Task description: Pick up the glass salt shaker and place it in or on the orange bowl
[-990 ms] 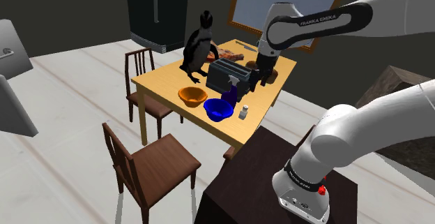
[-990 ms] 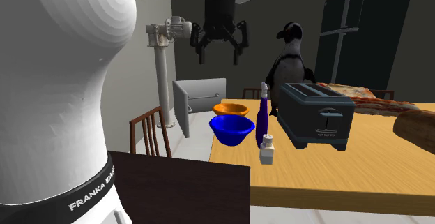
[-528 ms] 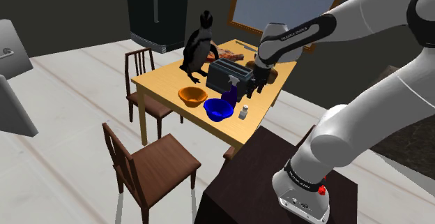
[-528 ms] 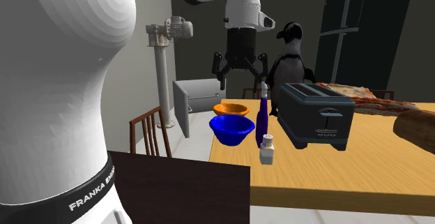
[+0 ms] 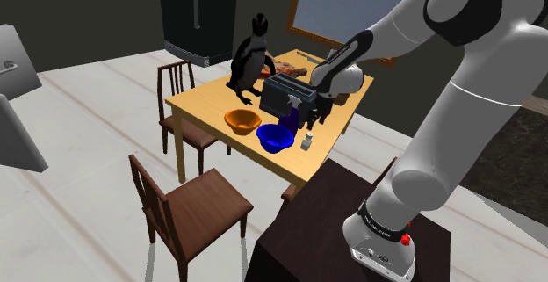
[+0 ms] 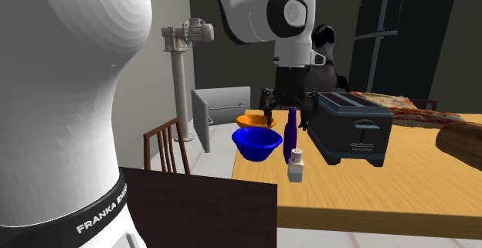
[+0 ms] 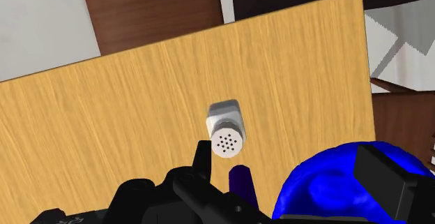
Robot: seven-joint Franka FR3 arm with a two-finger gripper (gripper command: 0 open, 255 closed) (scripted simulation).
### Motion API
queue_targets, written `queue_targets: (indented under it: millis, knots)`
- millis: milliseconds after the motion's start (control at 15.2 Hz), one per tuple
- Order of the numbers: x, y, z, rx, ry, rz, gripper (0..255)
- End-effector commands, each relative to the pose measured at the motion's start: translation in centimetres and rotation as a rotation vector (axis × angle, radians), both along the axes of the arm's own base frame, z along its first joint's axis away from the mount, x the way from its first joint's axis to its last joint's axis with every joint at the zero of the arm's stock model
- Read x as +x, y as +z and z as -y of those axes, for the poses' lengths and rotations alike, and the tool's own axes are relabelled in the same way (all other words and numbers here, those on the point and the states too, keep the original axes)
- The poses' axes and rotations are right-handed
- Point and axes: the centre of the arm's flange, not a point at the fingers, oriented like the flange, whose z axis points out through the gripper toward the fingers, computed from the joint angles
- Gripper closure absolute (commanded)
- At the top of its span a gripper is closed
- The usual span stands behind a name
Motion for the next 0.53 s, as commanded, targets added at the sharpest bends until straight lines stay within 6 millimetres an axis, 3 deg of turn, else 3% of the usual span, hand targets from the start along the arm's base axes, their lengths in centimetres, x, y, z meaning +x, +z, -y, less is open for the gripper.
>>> queue_targets:
  millis: [0,132,462]
  knots:
    - [0.7,-2.1,1.7,-0.002,-0.002,0.008,0]
    - [1.3,-4.1,3.3,-0.002,-0.004,0.014,0]
    - [1.3,-6.5,3.5,-0.002,-0.004,0.015,0]
